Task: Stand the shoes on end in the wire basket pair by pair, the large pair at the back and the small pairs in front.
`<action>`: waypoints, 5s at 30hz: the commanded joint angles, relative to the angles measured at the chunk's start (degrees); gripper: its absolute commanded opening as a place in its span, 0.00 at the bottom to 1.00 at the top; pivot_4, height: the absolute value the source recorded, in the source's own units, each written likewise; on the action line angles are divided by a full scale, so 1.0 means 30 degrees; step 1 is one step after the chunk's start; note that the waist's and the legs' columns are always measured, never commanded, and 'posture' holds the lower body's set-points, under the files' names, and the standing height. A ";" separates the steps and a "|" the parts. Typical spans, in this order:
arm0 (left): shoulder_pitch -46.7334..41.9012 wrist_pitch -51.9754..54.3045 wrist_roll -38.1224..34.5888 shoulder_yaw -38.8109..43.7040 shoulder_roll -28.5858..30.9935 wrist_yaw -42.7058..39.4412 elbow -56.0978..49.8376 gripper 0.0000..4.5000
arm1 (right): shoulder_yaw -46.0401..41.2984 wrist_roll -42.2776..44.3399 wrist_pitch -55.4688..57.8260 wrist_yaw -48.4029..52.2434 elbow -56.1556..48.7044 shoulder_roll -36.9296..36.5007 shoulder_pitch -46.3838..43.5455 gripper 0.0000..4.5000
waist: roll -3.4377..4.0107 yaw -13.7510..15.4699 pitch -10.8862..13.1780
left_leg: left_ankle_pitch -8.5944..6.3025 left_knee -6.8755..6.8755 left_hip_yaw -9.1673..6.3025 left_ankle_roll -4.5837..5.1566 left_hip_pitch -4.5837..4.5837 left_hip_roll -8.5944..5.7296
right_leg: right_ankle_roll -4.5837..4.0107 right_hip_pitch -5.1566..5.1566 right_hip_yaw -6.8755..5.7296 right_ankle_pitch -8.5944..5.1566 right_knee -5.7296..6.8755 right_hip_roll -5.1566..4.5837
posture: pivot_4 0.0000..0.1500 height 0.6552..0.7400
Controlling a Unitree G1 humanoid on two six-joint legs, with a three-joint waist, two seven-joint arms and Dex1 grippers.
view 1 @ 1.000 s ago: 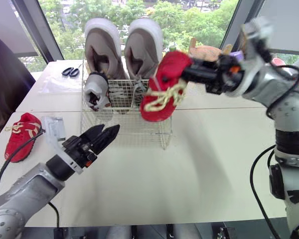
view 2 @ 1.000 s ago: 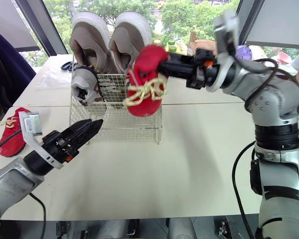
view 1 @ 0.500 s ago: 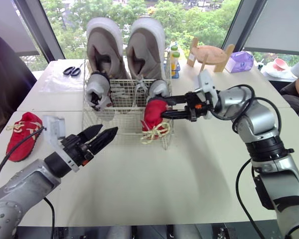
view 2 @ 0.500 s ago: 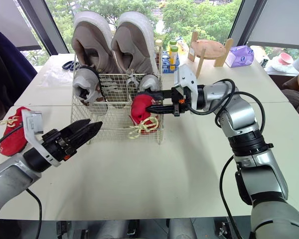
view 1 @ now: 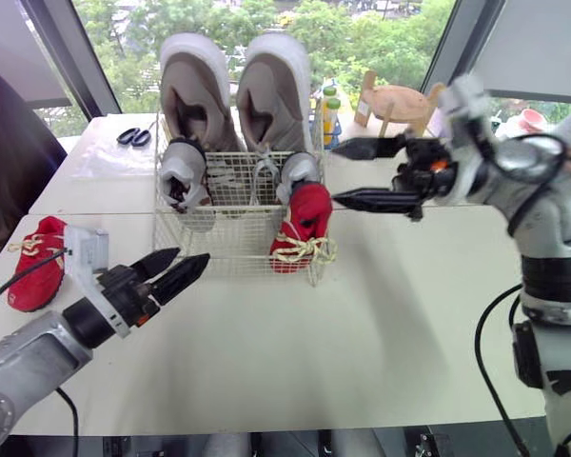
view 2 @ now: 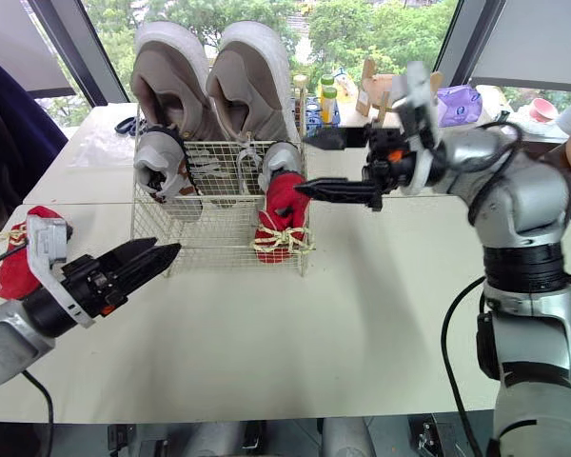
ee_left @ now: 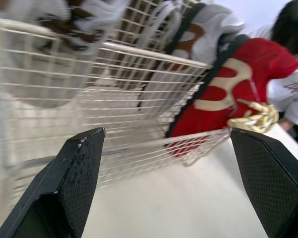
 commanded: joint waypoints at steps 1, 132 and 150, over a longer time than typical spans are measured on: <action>-0.0719 -0.0161 -0.1064 0.2586 0.0786 0.0613 0.1474 0.96 | -0.1541 0.1475 0.0909 -0.0349 -0.0326 -0.0462 -0.1215 1.00 | 0.0000 0.0002 0.0000 | 0.0001 -0.0011 0.0001 -0.0002 0.0000 0.0000 | -0.0006 -0.0005 0.0001 -0.0003 -0.0003 0.0000 | 1.00 1.00; -0.3913 -0.8656 1.7171 -0.7769 -1.4922 -0.2601 0.1871 0.01 | -0.1252 0.3800 0.5542 -0.3663 -0.2762 -0.0701 0.1443 1.00 | -0.0066 0.0441 -0.0126 | -0.0004 0.0251 0.0035 0.0045 0.0016 0.0013 | 0.0110 0.0130 -0.0025 0.0129 0.0026 0.0111 | 1.00 1.00; 0.0021 -0.3297 0.7886 -0.4637 -1.0374 0.1158 -0.2677 0.71 | -0.1303 0.3734 0.5270 -0.3353 -0.3362 -0.1485 0.3246 1.00 | -0.0069 0.0438 -0.0120 | -0.0020 0.0245 0.0039 0.0070 0.0006 0.0010 | 0.0110 0.0122 -0.0025 0.0123 0.0009 0.0111 | 1.00 1.00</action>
